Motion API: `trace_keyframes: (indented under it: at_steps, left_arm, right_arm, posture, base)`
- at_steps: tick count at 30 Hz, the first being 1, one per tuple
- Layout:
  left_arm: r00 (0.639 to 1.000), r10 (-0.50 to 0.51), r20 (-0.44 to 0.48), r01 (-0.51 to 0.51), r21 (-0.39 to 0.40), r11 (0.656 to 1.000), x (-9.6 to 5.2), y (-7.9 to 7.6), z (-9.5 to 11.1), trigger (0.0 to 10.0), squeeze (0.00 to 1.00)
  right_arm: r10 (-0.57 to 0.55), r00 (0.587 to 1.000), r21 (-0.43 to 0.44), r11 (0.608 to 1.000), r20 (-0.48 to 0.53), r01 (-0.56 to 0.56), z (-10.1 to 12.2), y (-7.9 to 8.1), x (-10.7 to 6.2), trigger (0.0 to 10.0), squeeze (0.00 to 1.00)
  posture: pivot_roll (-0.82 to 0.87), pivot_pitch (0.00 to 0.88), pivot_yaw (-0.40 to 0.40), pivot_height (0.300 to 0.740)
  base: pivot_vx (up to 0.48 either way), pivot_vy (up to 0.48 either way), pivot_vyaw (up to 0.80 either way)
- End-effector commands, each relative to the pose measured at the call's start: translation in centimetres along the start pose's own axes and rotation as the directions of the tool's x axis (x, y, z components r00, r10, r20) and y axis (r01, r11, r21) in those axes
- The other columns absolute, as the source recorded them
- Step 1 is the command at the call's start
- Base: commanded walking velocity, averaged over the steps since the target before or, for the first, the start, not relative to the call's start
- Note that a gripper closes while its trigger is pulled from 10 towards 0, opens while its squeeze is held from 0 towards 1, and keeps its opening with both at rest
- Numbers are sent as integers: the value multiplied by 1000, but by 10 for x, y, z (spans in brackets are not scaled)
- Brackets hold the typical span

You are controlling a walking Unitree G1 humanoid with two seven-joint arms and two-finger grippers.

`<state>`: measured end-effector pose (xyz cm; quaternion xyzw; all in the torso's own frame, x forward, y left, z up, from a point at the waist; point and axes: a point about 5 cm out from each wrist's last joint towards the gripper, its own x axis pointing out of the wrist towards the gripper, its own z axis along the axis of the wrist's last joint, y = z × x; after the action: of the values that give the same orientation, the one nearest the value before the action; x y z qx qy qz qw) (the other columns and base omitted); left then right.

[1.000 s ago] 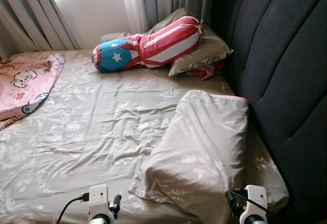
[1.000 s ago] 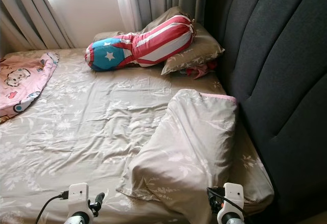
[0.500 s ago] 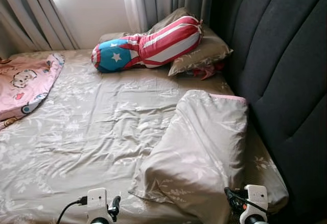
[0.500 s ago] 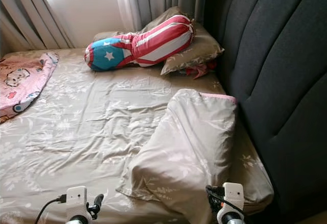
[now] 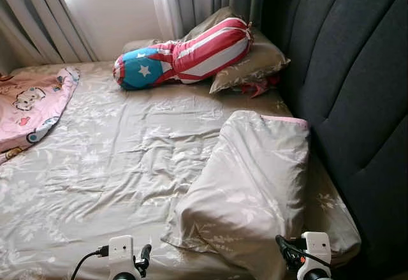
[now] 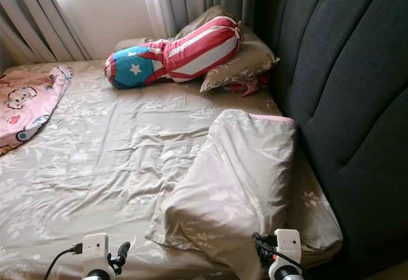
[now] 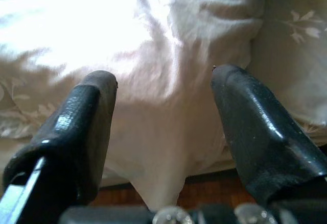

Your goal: Clean up the room

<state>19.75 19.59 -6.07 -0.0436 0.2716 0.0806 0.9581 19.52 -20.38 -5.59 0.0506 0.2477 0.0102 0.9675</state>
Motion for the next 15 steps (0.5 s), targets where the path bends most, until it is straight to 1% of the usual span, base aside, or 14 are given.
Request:
trace_keyframes:
  at_steps: [1, 2, 3, 4, 5, 6, 9, 14, 15]
  left_arm:
    - [1000, 16, 3, -16, -9, 1000, -2, 6, -2, 10000, 0]
    - [1000, 16, 5, -16, -11, 1000, -3, 7, -2, 10000, 0]
    - [1000, 16, 8, -16, -12, 1000, -3, 7, -2, 10000, 0]
    - [1000, 16, 12, -16, -17, 1000, -4, 8, -3, 10000, 0]
    - [1000, 16, 12, -16, -17, 1000, -4, 8, -3, 10000, 0]
    - [1000, 15, 22, -15, -25, 1000, -5, 9, -3, 10000, 0]
    - [999, 11, 33, -10, -30, 1000, -7, 10, -5, 10000, 0]
    - [999, 2, 46, -1, -16, 1000, -9, 10, -5, 10000, 0]
    - [999, 2, 51, -1, -17, 1000, -10, 10, -6, 10000, 0]
  right_arm:
    - [15, 984, -5, 1000, 179, -14, 48, 5, 23, 10000, 0]
    - [40, 950, -25, 999, 310, -34, 91, 11, 39, 10000, 0]
    - [60, 914, -40, 998, 400, -48, 123, 17, 47, 10000, 0]
    - [71, 885, -50, 997, 460, -54, 143, 21, 50, 10000, 0]
    - [71, 885, -50, 997, 460, -54, 143, 21, 50, 10000, 0]
    - [63, 867, -49, 998, 495, -45, 152, 22, 50, 10000, 0]
    - [55, 845, -57, 998, 532, -29, 160, 24, 49, 10000, 0]
    - [44, 836, -63, 998, 548, -11, 157, 22, 45, 10000, 0]
    - [29, 840, -50, 999, 542, -2, 148, 19, 40, 10000, 0]
  posture:
    - [-217, 20, 44, 740]
    - [-217, 17, 45, 740]
    - [-217, 15, 45, 740]
    - [-213, 17, 46, 740]
    - [-213, 17, 46, 740]
    - [-208, 15, 46, 740]
    - [-212, 20, 55, 740]
    - [-222, 27, 57, 740]
    - [-230, 29, 59, 740]
  base:
    - [0, 0, 0]
    - [0, 0, 0]
    - [0, 0, 0]
    - [0, 0, 0]
    - [0, 0, 0]
    - [0, 0, 0]
    - [0, 0, 0]
    - [0, 0, 0]
    - [0, 0, 0]
